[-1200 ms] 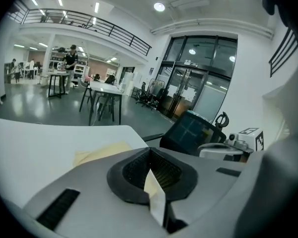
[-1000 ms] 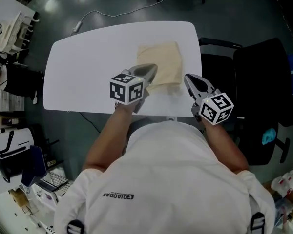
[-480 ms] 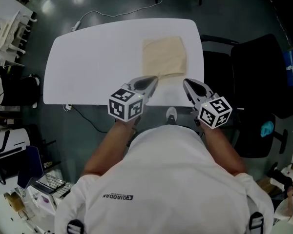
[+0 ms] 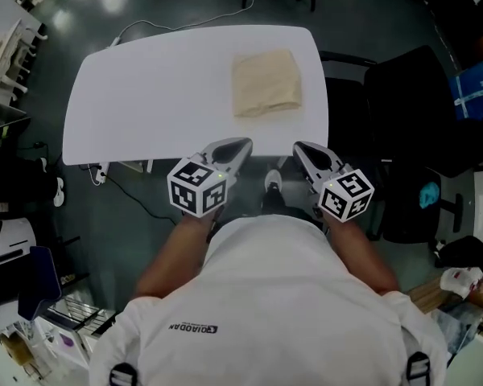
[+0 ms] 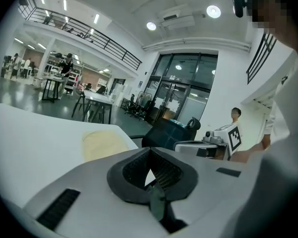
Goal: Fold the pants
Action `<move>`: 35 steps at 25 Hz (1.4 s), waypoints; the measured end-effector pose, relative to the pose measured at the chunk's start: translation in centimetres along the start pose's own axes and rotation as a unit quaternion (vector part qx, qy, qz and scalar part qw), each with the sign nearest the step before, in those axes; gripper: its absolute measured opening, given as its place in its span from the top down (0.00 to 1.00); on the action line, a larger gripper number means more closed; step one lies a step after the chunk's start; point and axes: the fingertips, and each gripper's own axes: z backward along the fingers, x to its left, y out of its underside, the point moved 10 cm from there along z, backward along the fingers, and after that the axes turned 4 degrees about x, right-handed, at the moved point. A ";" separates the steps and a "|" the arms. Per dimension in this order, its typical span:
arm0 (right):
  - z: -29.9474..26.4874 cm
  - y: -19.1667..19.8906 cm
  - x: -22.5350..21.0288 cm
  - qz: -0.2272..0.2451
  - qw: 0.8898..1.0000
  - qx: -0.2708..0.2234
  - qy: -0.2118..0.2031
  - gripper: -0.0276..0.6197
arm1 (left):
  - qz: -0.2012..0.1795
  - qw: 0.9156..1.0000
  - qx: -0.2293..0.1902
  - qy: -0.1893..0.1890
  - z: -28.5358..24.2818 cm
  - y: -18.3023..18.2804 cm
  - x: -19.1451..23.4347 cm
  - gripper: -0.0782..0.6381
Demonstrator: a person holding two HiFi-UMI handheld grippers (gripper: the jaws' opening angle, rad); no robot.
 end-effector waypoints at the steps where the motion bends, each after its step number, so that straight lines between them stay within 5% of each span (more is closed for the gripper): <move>1: 0.5 0.3 0.6 0.001 1.000 0.000 0.002 0.93 | -0.002 1.000 0.000 0.000 0.6 0.4 -0.2 0.85; 9: 3.5 1.1 2.7 -0.001 1.000 -0.004 0.014 0.93 | 0.021 1.000 -0.019 -0.002 3.2 2.2 -1.7 0.85; 13: 4.5 0.6 2.2 0.015 1.000 -0.009 0.008 0.93 | -0.009 1.000 -0.017 -0.011 2.8 2.0 -3.3 0.85; 16: 5.0 0.2 1.2 0.027 1.000 -0.007 0.003 0.93 | -0.030 0.999 -0.003 -0.028 1.8 2.1 -4.3 0.85; 35: 10.7 -0.3 -5.6 0.047 0.997 0.006 -0.064 0.93 | -0.015 0.997 -0.007 -0.081 -4.4 1.4 -11.3 0.85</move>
